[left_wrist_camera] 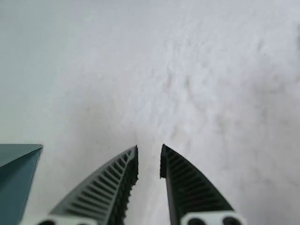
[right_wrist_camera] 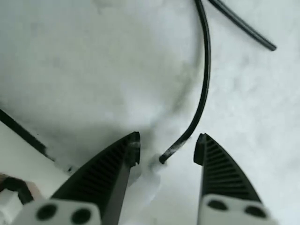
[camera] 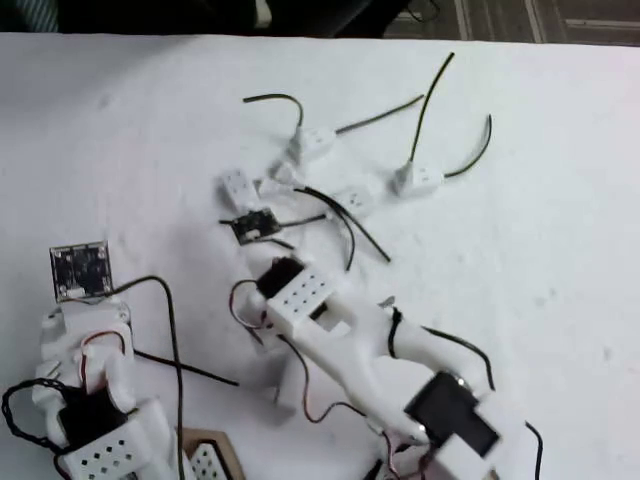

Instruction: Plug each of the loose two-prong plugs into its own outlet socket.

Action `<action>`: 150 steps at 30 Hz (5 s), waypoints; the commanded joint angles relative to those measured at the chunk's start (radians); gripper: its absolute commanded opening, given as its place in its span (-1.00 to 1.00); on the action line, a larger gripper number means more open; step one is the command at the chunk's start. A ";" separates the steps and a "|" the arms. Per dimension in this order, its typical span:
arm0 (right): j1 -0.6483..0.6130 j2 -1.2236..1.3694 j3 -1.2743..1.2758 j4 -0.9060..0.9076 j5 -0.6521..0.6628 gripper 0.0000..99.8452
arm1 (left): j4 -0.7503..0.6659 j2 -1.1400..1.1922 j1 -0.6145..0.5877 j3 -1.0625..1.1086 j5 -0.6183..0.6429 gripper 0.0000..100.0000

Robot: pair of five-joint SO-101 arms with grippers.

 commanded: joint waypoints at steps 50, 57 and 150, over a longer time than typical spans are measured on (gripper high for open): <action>0.754 -0.196 -0.522 0.504 0.637 -0.70 | -0.018 -0.007 -0.004 -0.006 -0.008 -0.80; 0.527 -0.200 -0.249 0.487 0.535 -0.63 | -0.018 -0.007 -0.004 -0.006 -0.008 -0.80; 1.049 -0.076 -0.381 -0.263 0.431 -0.95 | -0.018 -0.007 -0.004 -0.005 -0.009 -0.80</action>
